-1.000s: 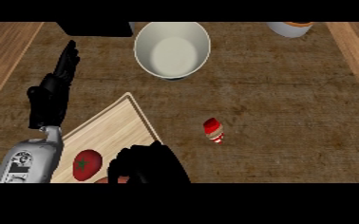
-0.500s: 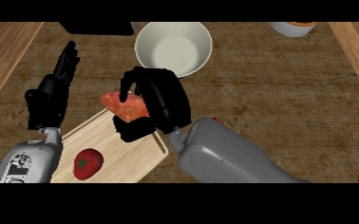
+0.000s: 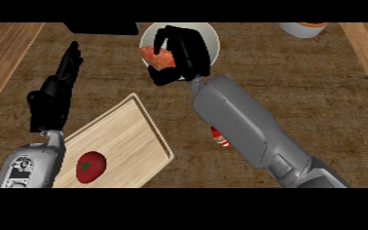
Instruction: Pick the sweet potato from the placemat and place it in the bowl
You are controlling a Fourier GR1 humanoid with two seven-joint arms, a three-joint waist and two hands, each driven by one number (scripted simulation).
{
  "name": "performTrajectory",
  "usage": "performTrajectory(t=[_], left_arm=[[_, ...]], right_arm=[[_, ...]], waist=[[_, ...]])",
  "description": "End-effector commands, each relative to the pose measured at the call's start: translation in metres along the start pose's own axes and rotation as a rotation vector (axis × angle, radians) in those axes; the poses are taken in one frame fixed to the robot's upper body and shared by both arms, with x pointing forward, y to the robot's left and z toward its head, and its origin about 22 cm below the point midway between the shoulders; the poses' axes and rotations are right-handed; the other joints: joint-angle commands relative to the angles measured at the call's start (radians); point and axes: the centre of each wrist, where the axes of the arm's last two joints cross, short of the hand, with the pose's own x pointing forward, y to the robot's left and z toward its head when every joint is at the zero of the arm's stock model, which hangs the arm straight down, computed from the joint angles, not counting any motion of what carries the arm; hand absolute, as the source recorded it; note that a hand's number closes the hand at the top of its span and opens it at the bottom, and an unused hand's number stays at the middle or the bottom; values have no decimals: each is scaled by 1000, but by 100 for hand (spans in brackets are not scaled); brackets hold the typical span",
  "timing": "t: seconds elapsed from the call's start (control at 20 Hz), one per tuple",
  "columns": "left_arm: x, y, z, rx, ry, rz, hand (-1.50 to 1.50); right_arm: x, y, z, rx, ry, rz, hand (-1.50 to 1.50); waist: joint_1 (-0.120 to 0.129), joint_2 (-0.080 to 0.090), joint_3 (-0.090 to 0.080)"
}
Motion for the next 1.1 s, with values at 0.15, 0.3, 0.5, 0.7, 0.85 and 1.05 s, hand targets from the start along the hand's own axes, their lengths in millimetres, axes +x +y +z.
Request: performTrajectory(t=[0.15, 0.3, 0.5, 0.7, 0.85, 1.05], left_arm=[[2, -11, 2, -16, -23, -1, 0], [18, -14, -4, -42, -46, 20, 0], [19, -11, -4, -37, -41, 4, 0], [24, -15, -10, -41, -69, 13, 0], [19, -26, -9, -59, -54, 12, 0], [14, -20, -2, -46, -58, 14, 0]], right_arm=[[-53, -11, -24, -71, 8, 220, 150], [-67, -5, -21, -100, 63, 219, 150], [-80, -7, -19, -11, 182, 88, 150], [-79, -7, -21, 58, 176, -19, -150], [-77, -10, -25, 64, 130, -100, -150], [-104, -29, -20, -2, 77, -186, -150]], waist=[[24, 13, 0], [48, 24, 1], [49, 25, 2], [66, 33, 2], [68, 37, 3], [67, 37, 4]])
